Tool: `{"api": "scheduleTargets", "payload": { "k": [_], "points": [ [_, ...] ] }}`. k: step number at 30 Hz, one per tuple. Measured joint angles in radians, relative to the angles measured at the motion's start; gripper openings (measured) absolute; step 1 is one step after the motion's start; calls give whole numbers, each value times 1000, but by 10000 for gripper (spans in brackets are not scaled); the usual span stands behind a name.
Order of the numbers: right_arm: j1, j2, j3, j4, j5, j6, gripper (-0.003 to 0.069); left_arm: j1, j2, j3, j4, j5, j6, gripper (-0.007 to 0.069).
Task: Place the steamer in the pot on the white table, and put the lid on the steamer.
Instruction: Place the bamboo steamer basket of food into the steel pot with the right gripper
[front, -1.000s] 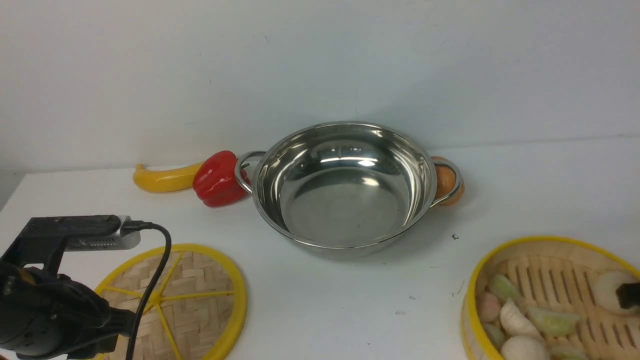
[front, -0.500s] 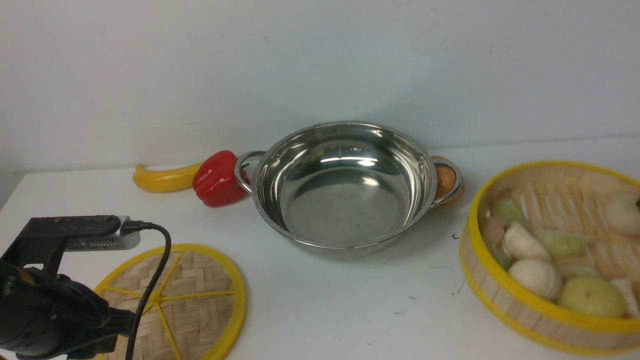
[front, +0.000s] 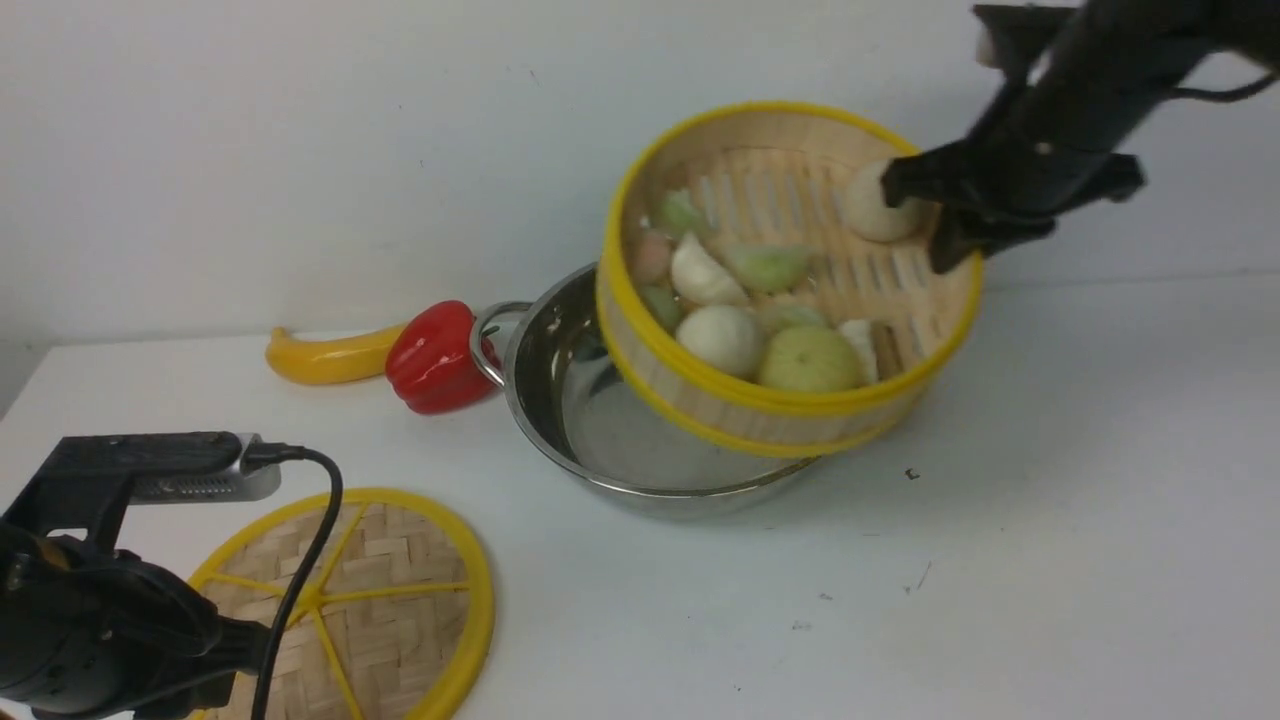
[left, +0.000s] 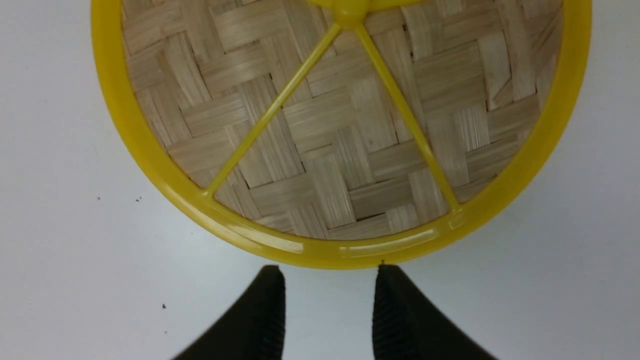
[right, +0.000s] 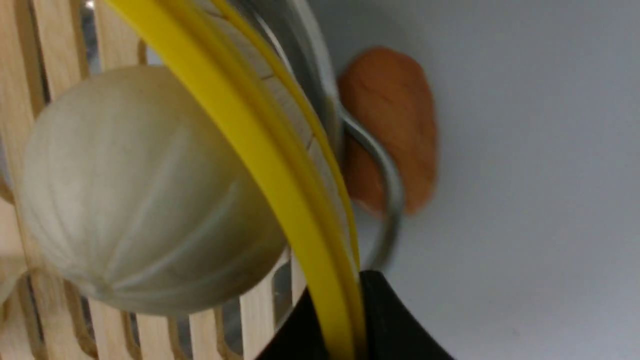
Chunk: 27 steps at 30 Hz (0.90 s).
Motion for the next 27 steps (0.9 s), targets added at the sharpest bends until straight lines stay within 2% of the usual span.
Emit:
{"api": "scheduleTargets", "payload": {
  "k": [7, 21, 27],
  "points": [
    [43, 195, -245, 48, 0, 8, 51, 0, 0, 0, -7, 12, 0, 241],
    [44, 355, -309, -20, 10, -44, 51, 0, 0, 0, -14, 12, 0, 241],
    [44, 419, -399, -20, 10, -53, 51, 0, 0, 0, -15, 7, 3, 241]
  ]
}}
